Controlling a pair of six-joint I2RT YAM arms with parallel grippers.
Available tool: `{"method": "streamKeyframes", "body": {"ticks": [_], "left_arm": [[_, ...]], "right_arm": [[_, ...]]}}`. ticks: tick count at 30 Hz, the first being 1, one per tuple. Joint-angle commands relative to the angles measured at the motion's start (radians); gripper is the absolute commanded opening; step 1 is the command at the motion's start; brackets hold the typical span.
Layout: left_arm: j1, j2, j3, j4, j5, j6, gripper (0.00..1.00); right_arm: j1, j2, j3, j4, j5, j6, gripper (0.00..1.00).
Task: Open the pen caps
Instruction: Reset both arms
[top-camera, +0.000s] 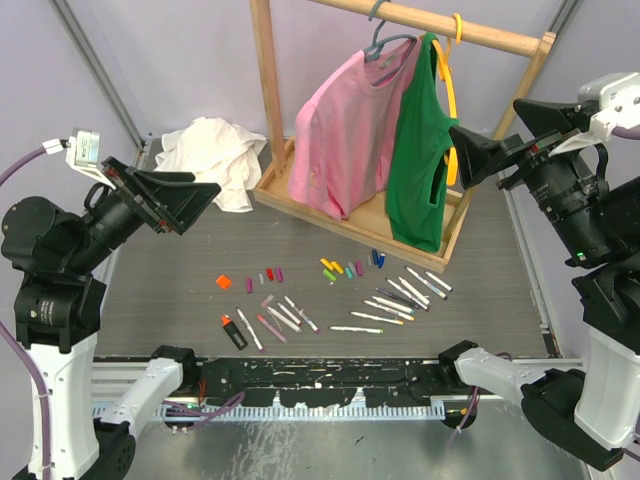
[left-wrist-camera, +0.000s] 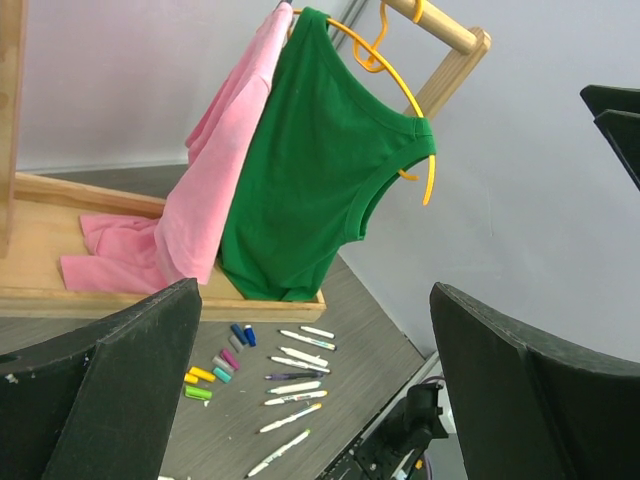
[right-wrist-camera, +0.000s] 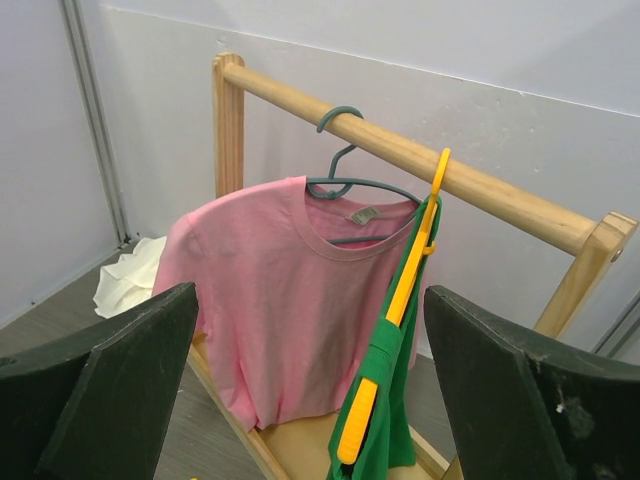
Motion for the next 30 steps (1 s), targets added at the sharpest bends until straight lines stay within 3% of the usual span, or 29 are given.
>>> {"method": "streamKeyframes", "body": {"ticks": [1, 30], "left_arm": [[0.002, -0.014, 0.013, 0.071, 0.027, 0.021, 0.98], [0.002, -0.009, 0.004, 0.086, 0.032, 0.017, 0.98]], "right_arm": [[-0.006, 0.005, 0.0, 0.044, 0.016, 0.012, 1.0], [-0.007, -0.021, -0.007, 0.043, 0.025, 0.01, 1.0]]}}
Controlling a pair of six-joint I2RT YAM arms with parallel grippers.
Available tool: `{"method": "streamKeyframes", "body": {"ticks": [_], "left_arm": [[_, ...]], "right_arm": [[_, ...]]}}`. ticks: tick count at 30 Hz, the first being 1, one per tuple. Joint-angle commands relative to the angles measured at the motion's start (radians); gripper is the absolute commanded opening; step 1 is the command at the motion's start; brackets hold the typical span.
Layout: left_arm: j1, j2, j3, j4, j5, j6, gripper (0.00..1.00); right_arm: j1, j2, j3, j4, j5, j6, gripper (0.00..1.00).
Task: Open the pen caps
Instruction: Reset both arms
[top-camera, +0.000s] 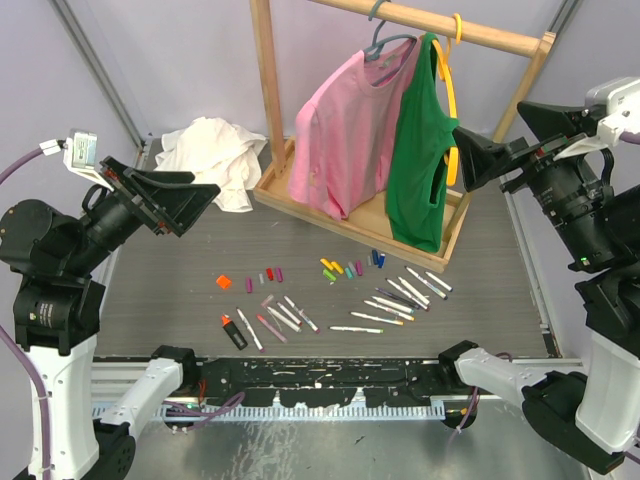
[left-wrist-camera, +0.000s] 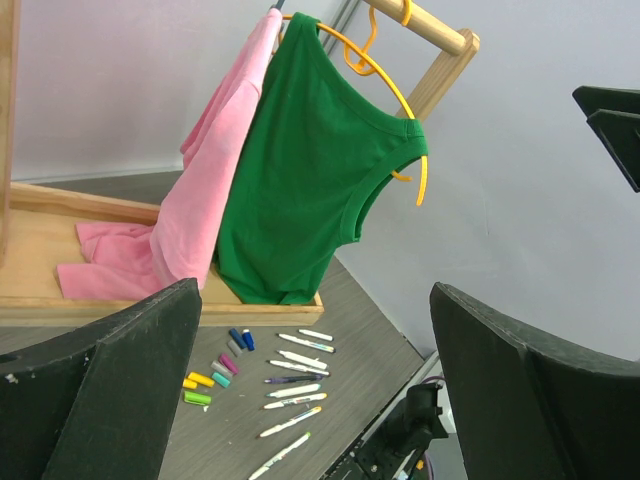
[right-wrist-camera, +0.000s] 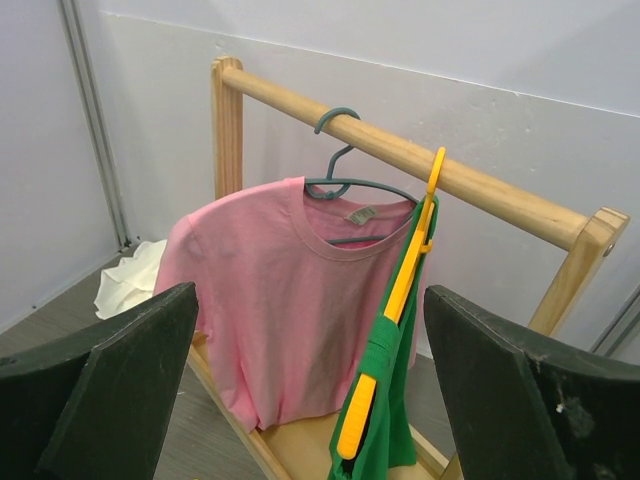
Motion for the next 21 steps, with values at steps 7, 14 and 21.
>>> {"method": "streamKeyframes", "body": {"ticks": [7, 14, 21], "left_arm": [[0.002, -0.002, 0.0, 0.07, 0.022, 0.021, 0.98], [0.003, -0.001, -0.006, 0.074, 0.021, 0.022, 0.98], [0.004, 0.003, -0.009, 0.077, 0.023, 0.021, 0.98]], "right_arm": [[-0.005, -0.01, -0.005, 0.047, 0.036, 0.003, 1.0], [-0.006, -0.014, -0.01, 0.051, 0.064, 0.004, 1.0], [-0.006, -0.025, -0.03, 0.052, 0.076, -0.008, 1.0]]}}
